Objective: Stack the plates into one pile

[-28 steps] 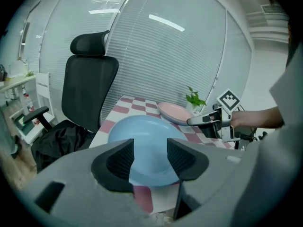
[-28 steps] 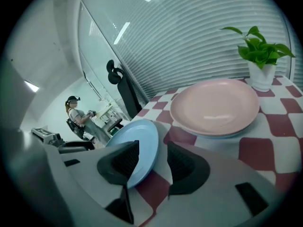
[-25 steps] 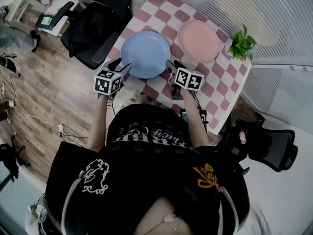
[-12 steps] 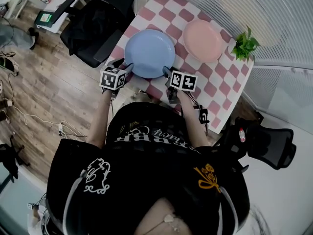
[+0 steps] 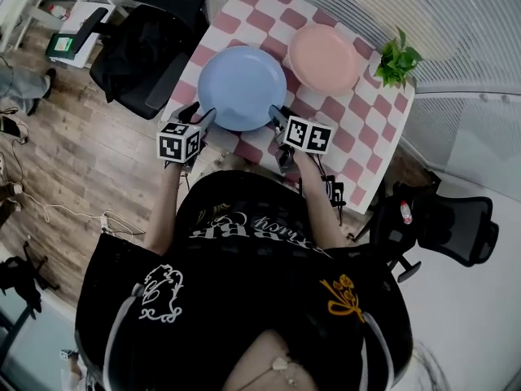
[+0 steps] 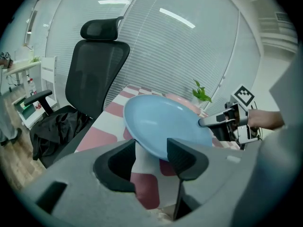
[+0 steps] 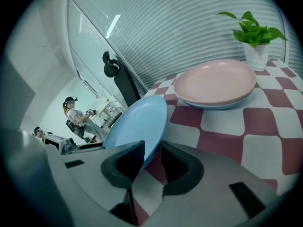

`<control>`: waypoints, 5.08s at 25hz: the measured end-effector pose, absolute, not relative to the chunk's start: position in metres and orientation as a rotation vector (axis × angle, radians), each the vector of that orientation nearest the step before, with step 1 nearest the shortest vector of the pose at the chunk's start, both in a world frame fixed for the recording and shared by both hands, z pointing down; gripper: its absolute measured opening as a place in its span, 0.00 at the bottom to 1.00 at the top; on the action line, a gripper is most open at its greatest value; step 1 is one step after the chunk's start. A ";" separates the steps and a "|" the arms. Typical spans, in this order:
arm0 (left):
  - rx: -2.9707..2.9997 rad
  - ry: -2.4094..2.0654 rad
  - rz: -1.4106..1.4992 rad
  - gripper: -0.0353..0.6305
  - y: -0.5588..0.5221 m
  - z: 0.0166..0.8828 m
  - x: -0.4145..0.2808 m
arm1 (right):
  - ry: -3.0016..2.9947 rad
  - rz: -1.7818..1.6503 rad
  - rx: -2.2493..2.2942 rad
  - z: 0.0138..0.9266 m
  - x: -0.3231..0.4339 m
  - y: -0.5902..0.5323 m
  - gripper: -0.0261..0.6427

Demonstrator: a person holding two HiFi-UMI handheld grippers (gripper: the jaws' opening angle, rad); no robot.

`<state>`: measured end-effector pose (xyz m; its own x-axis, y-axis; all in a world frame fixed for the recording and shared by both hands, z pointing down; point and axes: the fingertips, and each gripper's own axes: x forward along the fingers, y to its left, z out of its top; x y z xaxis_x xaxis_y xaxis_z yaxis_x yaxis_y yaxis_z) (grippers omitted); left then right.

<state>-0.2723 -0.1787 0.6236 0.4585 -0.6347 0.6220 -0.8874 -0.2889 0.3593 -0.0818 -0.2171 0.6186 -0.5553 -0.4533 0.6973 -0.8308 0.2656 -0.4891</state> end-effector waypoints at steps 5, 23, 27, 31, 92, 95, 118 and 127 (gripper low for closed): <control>2.121 -1.264 0.451 0.38 -0.199 0.590 -0.238 | -2.184 1.238 1.258 0.589 -0.046 -0.229 0.20; 2.286 -0.983 0.592 0.38 -0.287 0.582 -0.075 | -2.047 1.425 1.614 0.585 0.120 -0.268 0.19; 2.247 -0.962 0.613 0.38 -0.293 0.594 -0.067 | -2.020 1.463 1.635 0.592 0.129 -0.273 0.19; 2.253 -0.958 0.608 0.38 -0.304 0.596 -0.063 | -1.998 1.492 1.652 0.596 0.133 -0.279 0.19; 2.644 -0.711 0.460 0.24 -0.182 0.507 -0.067 | -2.279 0.765 1.634 0.518 0.049 -0.169 0.11; 2.654 -0.707 0.451 0.24 -0.171 0.503 -0.058 | -2.302 0.757 1.597 0.518 0.047 -0.155 0.11; 2.601 -0.832 0.433 0.24 0.055 0.489 0.038 | -2.450 0.582 1.346 0.506 0.109 0.051 0.11; 2.621 -0.870 0.457 0.24 0.093 0.480 0.029 | -2.496 0.521 1.268 0.499 0.089 0.093 0.10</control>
